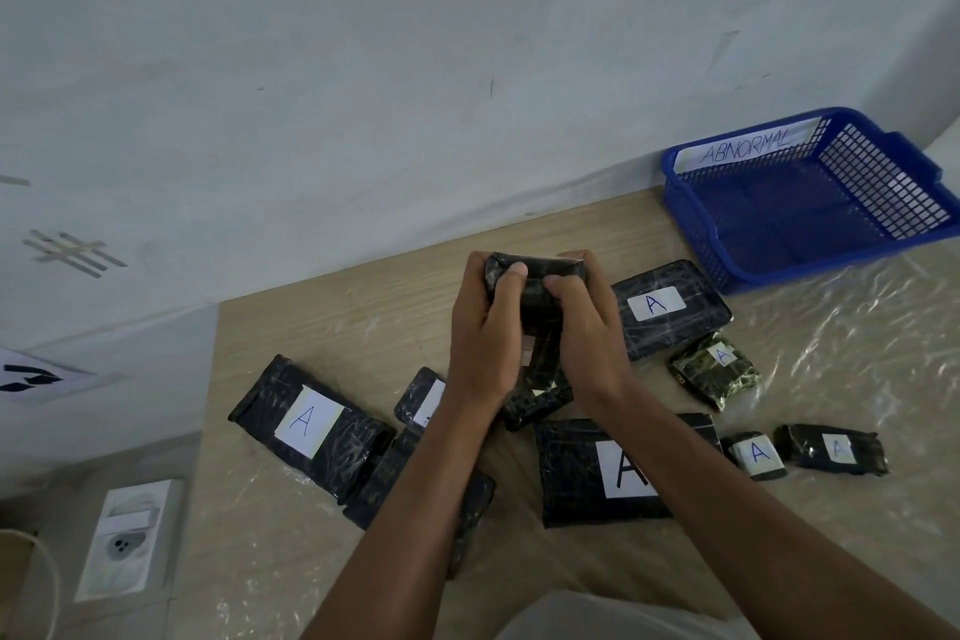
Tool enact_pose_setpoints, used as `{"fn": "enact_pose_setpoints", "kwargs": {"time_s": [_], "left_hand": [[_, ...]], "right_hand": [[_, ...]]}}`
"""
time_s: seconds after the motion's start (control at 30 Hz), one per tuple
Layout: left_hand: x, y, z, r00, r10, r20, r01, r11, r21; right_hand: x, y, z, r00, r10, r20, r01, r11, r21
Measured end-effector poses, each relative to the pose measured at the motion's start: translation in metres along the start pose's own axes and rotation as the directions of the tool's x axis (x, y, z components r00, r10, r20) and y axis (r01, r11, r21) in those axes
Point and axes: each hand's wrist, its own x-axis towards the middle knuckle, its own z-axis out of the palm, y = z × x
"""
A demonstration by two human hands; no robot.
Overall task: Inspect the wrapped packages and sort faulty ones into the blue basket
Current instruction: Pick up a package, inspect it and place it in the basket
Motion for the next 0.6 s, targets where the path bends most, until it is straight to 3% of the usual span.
{"fn": "enact_pose_setpoints", "kwargs": {"time_s": [0.1,0.2,0.3,0.4,0.5,0.6], "left_hand": [[0.000,0.002,-0.001,0.998,-0.066,0.006,0.065,0.997,0.029],[0.008,0.007,-0.007,0.982,-0.176,-0.064,0.180,0.982,0.059],[0.018,0.011,-0.018,0.953,-0.283,-0.108,0.287,0.958,0.019],[0.020,0.014,-0.026,0.941,-0.334,-0.058,0.336,0.942,0.019],[0.011,0.006,-0.032,0.940,-0.337,0.053,0.332,0.939,0.094],[0.000,-0.008,-0.036,0.922,-0.378,0.090,0.377,0.926,0.028]], "right_hand": [[0.002,0.001,-0.002,1.000,0.027,0.002,-0.027,0.999,-0.040],[0.001,0.003,-0.009,0.993,0.031,0.114,-0.023,0.997,-0.067],[0.000,0.012,-0.019,0.983,0.048,0.177,-0.010,0.977,-0.212],[0.004,0.020,-0.023,0.998,0.020,0.059,-0.004,0.963,-0.268],[0.014,0.015,-0.024,0.994,0.073,-0.077,-0.084,0.986,-0.145],[0.027,0.006,-0.024,0.986,0.095,-0.140,-0.109,0.989,-0.100]]}}
